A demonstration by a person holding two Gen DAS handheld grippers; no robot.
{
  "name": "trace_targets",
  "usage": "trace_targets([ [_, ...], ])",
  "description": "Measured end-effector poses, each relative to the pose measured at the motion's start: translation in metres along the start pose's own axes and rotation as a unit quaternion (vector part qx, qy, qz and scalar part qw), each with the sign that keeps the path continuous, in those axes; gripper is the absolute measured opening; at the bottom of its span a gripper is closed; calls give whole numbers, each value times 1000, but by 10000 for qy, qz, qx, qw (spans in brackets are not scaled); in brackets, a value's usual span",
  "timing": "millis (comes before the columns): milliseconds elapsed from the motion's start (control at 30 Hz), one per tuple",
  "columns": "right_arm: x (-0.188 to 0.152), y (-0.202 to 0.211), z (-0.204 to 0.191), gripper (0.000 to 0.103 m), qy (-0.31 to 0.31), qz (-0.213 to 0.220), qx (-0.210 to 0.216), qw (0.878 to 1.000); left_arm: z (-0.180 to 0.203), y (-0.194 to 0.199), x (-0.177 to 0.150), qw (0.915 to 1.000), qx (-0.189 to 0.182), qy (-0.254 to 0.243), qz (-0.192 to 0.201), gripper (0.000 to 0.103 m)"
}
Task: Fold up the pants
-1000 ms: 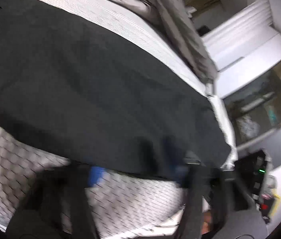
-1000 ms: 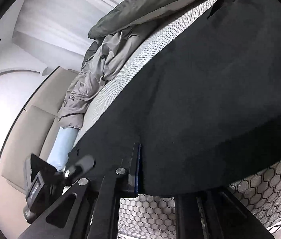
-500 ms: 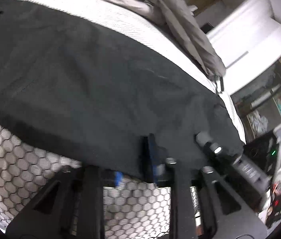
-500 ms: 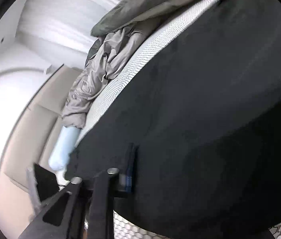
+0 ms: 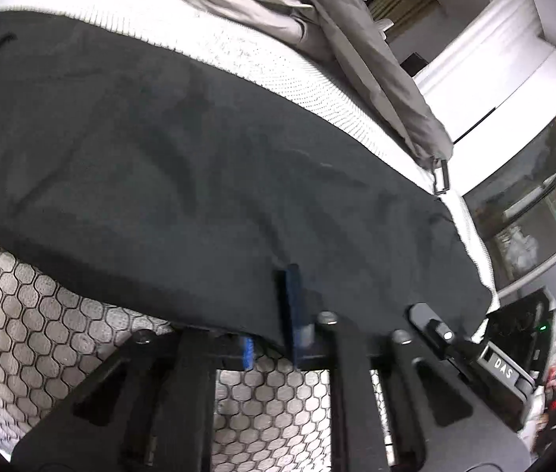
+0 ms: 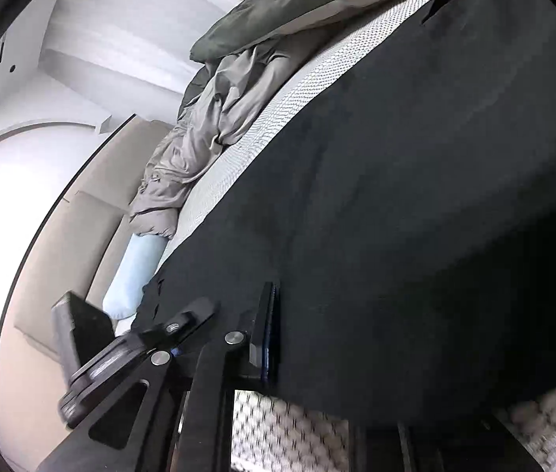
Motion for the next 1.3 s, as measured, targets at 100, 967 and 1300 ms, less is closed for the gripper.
trace_targets([
  [100, 9, 18, 22, 16, -568, 177, 185, 9981, -1, 4, 0, 10000, -32, -50, 28, 10],
  [967, 49, 74, 64, 34, -960, 1287, -235, 9867, 2, -6, 3, 9993, -234, -258, -103, 24],
  [1300, 83, 84, 83, 6, -989, 1353, -565, 9842, -48, 8, 27, 9994, 162, 184, 245, 16],
])
Point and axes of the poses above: each gripper's, at about its wrist camera, not at the fingertips, and y roughly against the way its jaws point, z to its right, x to its top, the point moved 7 cm from there along -y, roughly the way its jaws point, and after that the axes turned 1 degree about -z, right-handed, at the moved point
